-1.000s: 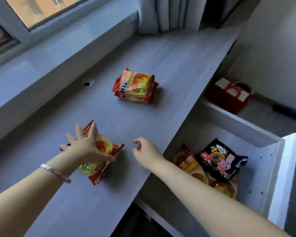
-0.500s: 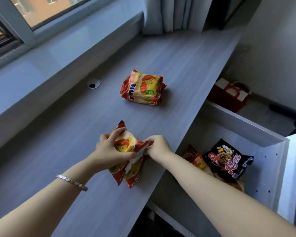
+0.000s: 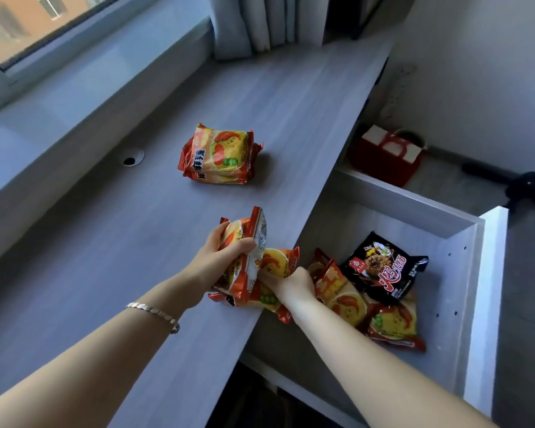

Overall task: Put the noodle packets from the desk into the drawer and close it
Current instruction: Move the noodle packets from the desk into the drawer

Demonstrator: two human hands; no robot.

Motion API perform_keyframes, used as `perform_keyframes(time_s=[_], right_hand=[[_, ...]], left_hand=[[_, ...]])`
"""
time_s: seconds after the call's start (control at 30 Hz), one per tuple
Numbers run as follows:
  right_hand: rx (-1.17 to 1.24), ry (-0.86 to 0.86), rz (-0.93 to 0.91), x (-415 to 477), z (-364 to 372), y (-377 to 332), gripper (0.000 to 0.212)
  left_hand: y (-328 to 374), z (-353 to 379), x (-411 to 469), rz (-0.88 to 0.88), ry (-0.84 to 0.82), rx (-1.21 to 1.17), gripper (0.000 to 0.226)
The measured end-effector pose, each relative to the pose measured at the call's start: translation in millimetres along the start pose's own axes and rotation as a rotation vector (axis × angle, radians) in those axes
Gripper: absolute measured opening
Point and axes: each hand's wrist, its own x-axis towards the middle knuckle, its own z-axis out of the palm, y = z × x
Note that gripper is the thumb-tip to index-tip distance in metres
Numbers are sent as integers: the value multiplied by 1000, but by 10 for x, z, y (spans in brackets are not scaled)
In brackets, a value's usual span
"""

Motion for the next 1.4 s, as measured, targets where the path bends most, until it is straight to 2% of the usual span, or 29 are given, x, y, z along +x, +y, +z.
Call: perform_keyframes(time_s=[0.07,0.13,0.23,0.3,0.43,0.53,0.6,0.7,0.77,0.8,0.87,0.97,1.1,1.17,1.23,1.33,1.4], right_hand=[[57,23,-8,-69,-117,-24,105],[120,74,-34,-119,-362,-48,97],[295,286,-121,-85,-897,1,79],[443,440,-75,34,-1238,90,73],[563,659,166,402,-1746,439,74],[591,629,296,640,-1951,699,78],[531,587,348,741,-2015,820,70],[320,522,385,795,-2067,920,54],[106,540,409,764,-2071,925,56],[-11,567,401,726,-2068,895,57],[-199,620,262,636,-2047,793,52],[-287,570,-7,516,-1964,552,33],[-234,265,-197,459,-1694,95,21],[-269,170,-260,472,-1469,-199,19],[-286,122,-319,500,-1230,-463,17],[-312,78,-406,570,-798,-892,24],[-275,49,-433,637,-508,-1171,35]], left_hand=[[52,81,-13,10,-41,4,67],[141,205,-28,47,-96,24,68],[296,483,-2,155,-155,36,85],[379,698,38,218,-169,89,95],[455,1280,199,384,-137,507,94],[408,1712,381,515,-51,1053,100],[320,1945,522,525,-19,1295,102],[173,2171,758,421,-38,1393,106],[86,2196,885,358,-54,1449,107],[55,2187,923,338,-64,1462,106],[31,2147,966,348,-73,1493,94],[150,2010,884,465,-36,1428,57],[419,1464,733,691,195,1184,38],[516,1016,728,727,358,1066,41],[599,579,778,684,521,944,52],[693,-50,943,509,702,664,71],[742,-379,1063,404,754,487,79]])
